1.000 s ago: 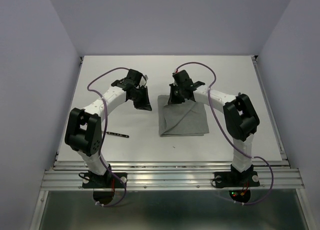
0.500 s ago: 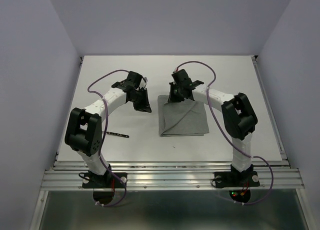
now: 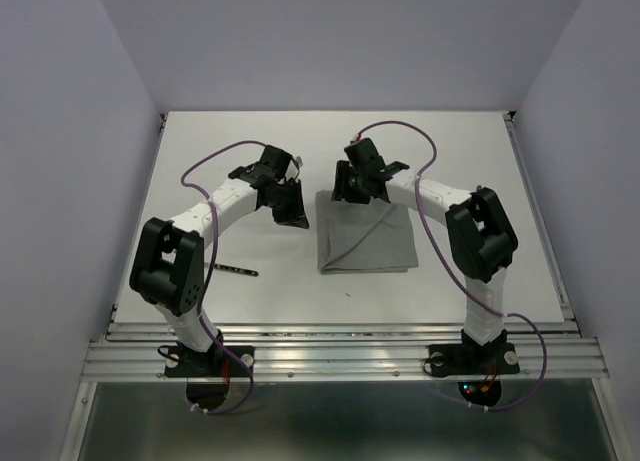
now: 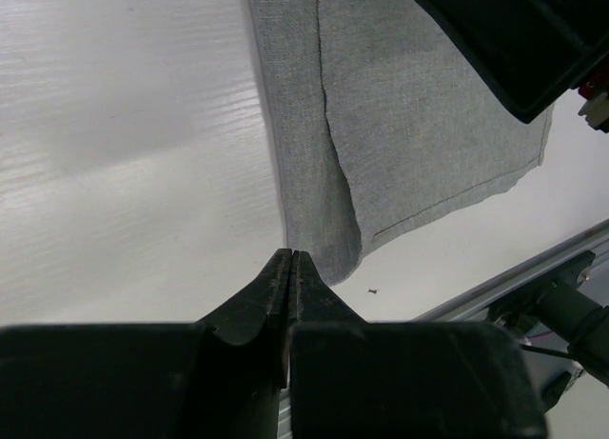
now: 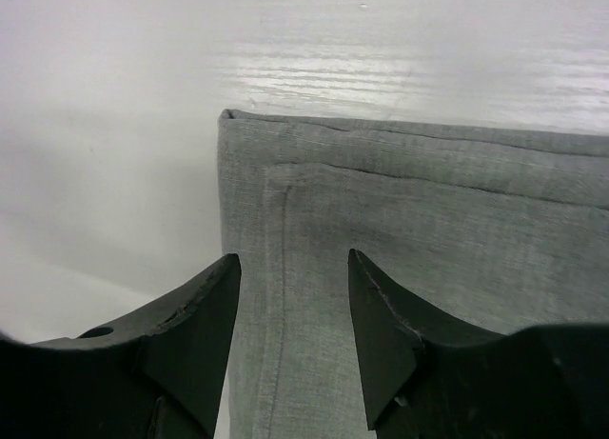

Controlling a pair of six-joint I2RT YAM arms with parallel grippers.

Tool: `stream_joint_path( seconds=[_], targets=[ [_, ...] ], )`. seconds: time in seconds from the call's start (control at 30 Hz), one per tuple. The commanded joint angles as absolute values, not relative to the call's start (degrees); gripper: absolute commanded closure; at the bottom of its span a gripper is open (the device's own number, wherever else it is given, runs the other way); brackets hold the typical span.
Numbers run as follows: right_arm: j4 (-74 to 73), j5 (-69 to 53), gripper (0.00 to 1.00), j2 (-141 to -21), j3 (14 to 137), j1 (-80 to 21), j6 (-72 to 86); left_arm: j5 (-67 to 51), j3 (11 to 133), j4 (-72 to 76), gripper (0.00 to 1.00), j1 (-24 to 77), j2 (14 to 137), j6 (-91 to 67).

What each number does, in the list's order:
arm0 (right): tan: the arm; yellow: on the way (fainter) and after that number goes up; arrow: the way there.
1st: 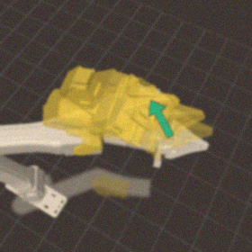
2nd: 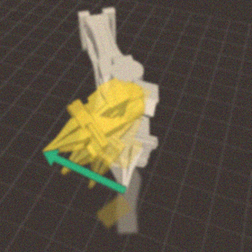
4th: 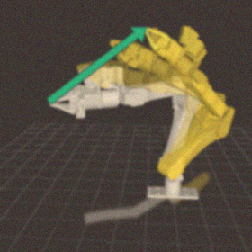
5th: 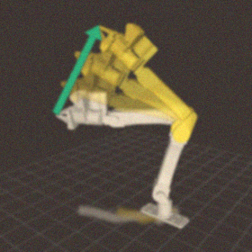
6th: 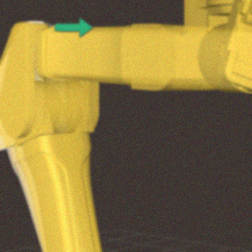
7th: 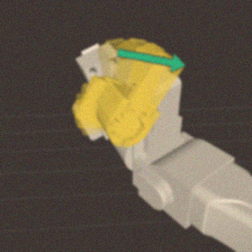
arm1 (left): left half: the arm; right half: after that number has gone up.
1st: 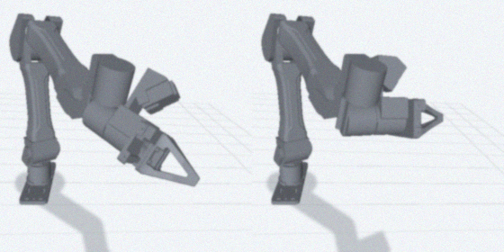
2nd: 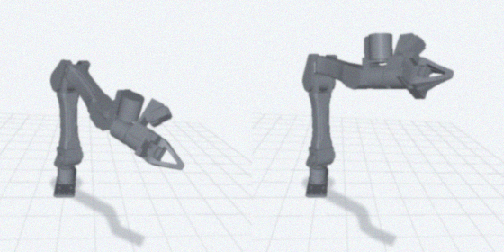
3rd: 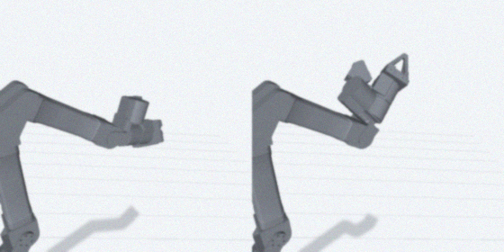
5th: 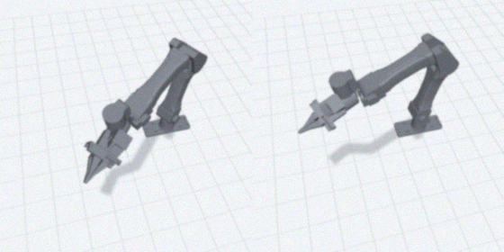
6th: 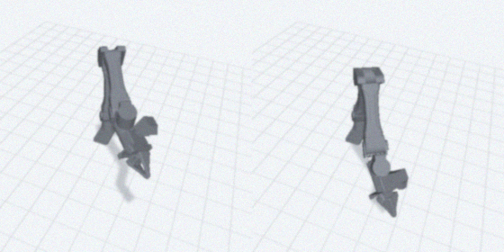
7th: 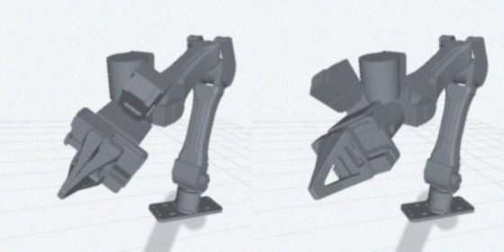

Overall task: Fold the napkin into a case and place the utensils inside
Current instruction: Fold the top corner of the square-folded napkin at the center of the board.

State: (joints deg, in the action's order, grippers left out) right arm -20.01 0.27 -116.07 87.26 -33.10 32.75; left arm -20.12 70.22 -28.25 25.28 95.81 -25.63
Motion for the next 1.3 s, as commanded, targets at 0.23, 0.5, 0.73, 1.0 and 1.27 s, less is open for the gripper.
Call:
stream_joint_path(
  seconds=[0.23, 0.5, 0.73, 1.0, 1.27],
  targets=[
    [-17.05, 12.57, 0.7, -96.51, 70.24, -30.24, 30.41, -19.87, 73.65, -25.32, 0.9, 29.97, 97.64, -26.63],
    [-17.05, 9.05, 0.76, -93.52, 64.69, -24.44, 30.94, -14.6, 85.33, -23.47, 0.62, 28.92, 109.22, -28.83],
    [-17.05, 7.47, 0.76, -97.03, 67.41, -21.53, 29.97, -12.83, 96.32, -24.43, 0.5, 27.51, 117.51, -26.72],
    [-17.05, 8.17, 0.78, -102.65, 70.4, -19.07, 29.18, -13.8, 101.24, -26.36, 0.52, 27.42, 122.86, -24.61],
    [-17.05, 7.38, 0.79, -104.77, 72.33, -17.93, 29.0, -12.92, 104.15, -28.48, 0.6, 27.51, 124.8, -23.03]
  ],
)
